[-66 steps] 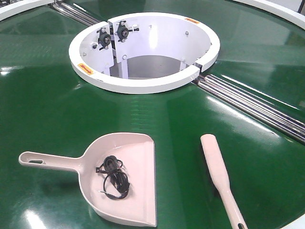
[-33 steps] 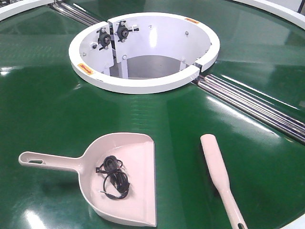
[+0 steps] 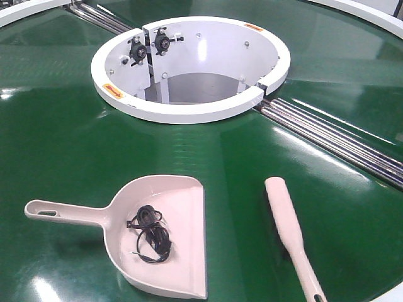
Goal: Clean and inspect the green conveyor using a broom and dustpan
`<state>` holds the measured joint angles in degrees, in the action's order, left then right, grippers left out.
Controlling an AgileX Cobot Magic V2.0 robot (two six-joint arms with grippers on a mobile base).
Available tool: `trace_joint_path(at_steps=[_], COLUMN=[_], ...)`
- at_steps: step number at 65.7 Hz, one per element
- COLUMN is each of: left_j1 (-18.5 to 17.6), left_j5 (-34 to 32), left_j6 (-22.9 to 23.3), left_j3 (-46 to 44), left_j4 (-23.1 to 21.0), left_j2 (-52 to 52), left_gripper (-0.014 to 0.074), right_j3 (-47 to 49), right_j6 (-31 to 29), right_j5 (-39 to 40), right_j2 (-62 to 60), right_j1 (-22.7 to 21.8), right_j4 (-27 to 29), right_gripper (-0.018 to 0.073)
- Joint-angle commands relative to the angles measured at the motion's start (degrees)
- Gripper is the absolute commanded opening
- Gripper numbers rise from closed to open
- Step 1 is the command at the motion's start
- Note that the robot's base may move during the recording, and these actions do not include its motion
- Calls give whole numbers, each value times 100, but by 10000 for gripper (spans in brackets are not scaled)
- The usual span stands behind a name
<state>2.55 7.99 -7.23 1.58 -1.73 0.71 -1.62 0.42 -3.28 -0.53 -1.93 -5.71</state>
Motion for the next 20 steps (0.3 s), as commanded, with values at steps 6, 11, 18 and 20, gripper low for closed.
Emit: trace_joint_path(at_steps=[6,11,18,20], left_j1=[19,19,19,19], left_j5=[-397,-397,-397,-397], left_j6=[47,47,47,47], left_j3=[131,131,131,131], left_j4=[-23,-23,-23,-23], left_j2=[85,85,85,85], left_gripper=[-22,-22,-22,-22], right_j3=[-75,-75,-75,-75], right_j6=[-42,-42,-42,-42], right_j5=[434,434,434,434], right_j2=[-53,-53,-53,-53], right_j1=[-29,-29,-29,-29], right_j4=[-6,-6,-6,-6], right_gripper=[-10,-10,-10,-10])
